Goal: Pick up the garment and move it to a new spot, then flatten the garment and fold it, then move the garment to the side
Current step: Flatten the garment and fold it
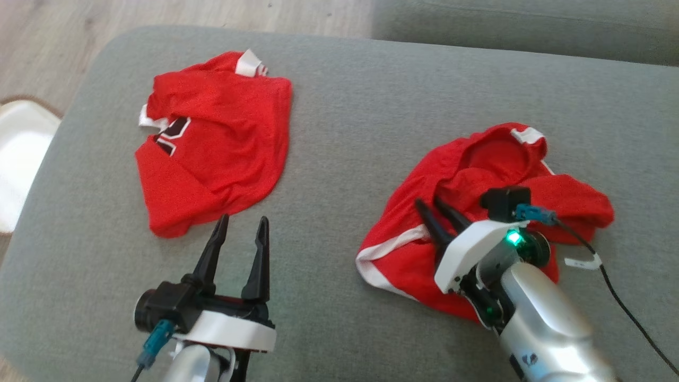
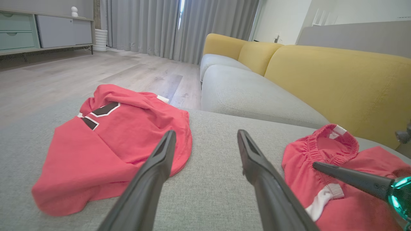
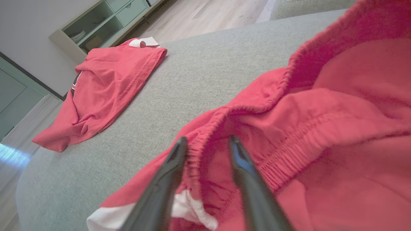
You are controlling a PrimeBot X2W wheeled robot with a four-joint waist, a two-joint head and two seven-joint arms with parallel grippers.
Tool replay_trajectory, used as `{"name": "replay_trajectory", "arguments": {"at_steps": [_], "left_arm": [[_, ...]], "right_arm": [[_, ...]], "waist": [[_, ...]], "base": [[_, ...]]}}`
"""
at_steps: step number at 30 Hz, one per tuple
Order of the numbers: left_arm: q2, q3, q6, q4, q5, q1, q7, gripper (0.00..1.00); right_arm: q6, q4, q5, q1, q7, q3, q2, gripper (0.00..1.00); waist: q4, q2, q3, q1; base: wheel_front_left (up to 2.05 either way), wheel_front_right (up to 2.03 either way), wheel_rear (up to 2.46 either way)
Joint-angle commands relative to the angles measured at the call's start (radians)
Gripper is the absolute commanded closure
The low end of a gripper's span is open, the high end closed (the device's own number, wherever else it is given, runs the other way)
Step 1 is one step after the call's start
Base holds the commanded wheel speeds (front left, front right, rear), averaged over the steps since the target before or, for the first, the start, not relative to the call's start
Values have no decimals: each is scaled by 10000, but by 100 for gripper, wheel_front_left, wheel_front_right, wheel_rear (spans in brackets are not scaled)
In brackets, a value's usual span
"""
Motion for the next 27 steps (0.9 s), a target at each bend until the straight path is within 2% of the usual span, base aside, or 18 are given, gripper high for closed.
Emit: {"name": "replay_trajectory", "arguments": {"at_steps": [1, 8, 14, 22, 23, 24, 25, 27], "left_arm": [[1, 184, 28, -285, -108, -452, -95, 0], [1, 16, 97, -229, -235, -506, -95, 0], [1, -90, 141, -127, -340, -478, -95, 0], [1, -196, 199, -94, -437, -443, -95, 0], [1, -220, 218, -86, -456, -442, -95, 0], [1, -237, 238, -79, -471, -440, -95, 0], [1, -239, 256, -73, -484, -431, -95, 0], [1, -212, 283, -59, -502, -413, -95, 0]], "right_arm": [[-7, -198, 77, -555, -147, 219, 69, 100], [-7, 150, -522, -1631, -1154, 329, -170, 100], [-7, 581, -811, -2605, -545, 935, -193, 100], [-7, 1635, -1667, -3744, -167, 2592, -20, 100], [-7, 1809, -1731, -3846, -196, 2836, 30, 79], [-7, 1959, -1720, -3902, -211, 3092, 81, 5], [-7, 2078, -1704, -3941, -192, 3416, 123, 0], [-7, 2113, -1540, -3939, -235, 4152, 175, 0]], "waist": [[198, 0, 113, -1], [597, 0, 178, -1], [943, 0, 91, -1], [1175, 0, 94, -1], [1184, 0, 88, -1], [1184, 0, 78, -1], [1163, 0, 65, -1], [1066, 0, 34, -1]], "base": [[0, 0, 0], [0, 0, 0], [0, 0, 0], [0, 0, 0], [0, 0, 0], [0, 0, 0], [0, 0, 0], [0, 0, 0]]}}
